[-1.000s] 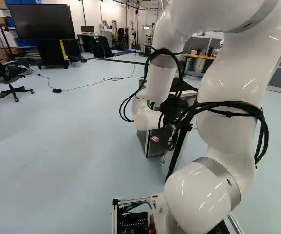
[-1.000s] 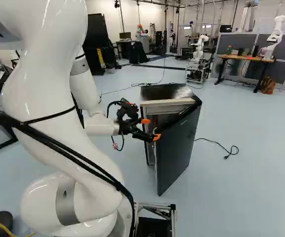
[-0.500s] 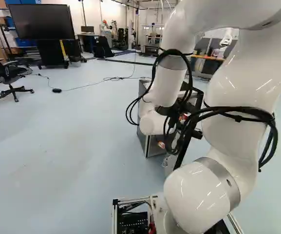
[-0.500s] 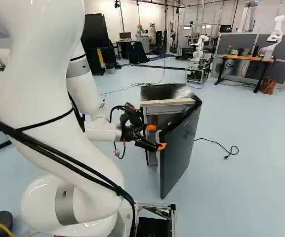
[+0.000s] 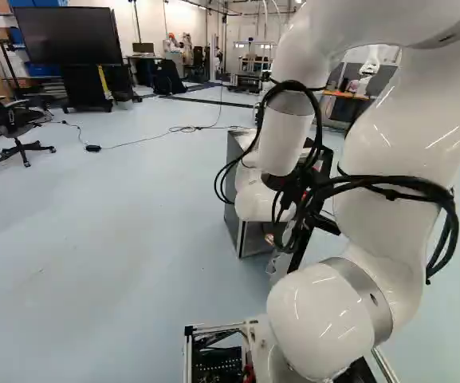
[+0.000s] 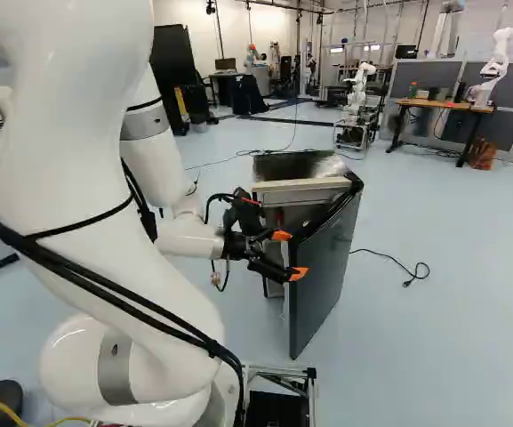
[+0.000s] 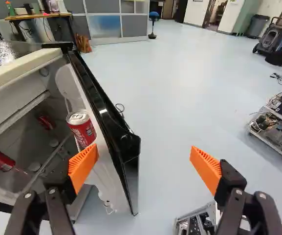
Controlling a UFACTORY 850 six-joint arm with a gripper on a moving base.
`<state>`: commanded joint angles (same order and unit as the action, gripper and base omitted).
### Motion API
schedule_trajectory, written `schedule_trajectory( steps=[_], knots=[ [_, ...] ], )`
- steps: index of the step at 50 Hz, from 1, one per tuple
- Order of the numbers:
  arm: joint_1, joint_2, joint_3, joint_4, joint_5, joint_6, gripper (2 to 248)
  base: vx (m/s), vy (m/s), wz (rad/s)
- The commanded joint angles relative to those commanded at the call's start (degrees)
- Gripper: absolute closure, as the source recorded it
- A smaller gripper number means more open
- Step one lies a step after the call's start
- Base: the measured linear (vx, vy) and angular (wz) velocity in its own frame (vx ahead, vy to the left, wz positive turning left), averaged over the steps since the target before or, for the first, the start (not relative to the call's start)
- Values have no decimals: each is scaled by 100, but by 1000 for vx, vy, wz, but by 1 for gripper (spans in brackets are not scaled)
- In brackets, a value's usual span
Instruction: Grab a drink from the fridge
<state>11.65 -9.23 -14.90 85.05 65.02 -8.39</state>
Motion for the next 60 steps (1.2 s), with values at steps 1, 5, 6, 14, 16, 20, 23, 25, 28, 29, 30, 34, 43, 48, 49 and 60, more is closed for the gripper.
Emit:
schedule_trajectory(
  steps=[1, 5, 6, 14, 16, 20, 23, 25, 28, 29, 30, 34, 43, 48, 49, 60],
  knots=[
    [-3, -7, -10, 0, 0, 0, 3, 0, 0, 0],
    [-11, -24, -33, 0, 0, 0, 3, 0, 0, 0],
    [-12, -26, -36, 0, 0, 0, 3, 0, 0, 0],
    [-15, -33, -46, 0, 0, 0, 3, 0, 0, 0],
    [-15, -33, -46, 0, 0, 0, 3, 0, 0, 0],
    [-15, -33, -46, 0, 0, 0, 3, 0, 0, 0],
    [-15, -33, -46, 0, 0, 0, 3, 0, 0, 0],
    [-16, -34, -47, 0, 0, 0, 3, 0, 0, 0],
    [-16, -37, -51, 0, 0, 0, 3, 0, 0, 0],
    [-17, -38, -53, 0, 0, 0, 3, 0, 0, 0],
    [-17, -40, -56, 0, 0, 0, 3, 0, 0, 0],
    [-21, -52, -73, 0, 0, 0, 3, 0, 0, 0],
    [-33, -93, -129, 0, 0, 0, 3, 0, 0, 0],
    [-40, -120, -166, 0, 0, 0, 3, 0, 0, 0],
    [-42, -125, -174, 0, 0, 0, 3, 0, 0, 0],
    [-59, -186, -260, 0, 0, 0, 3, 0, 0, 0]
  ],
)
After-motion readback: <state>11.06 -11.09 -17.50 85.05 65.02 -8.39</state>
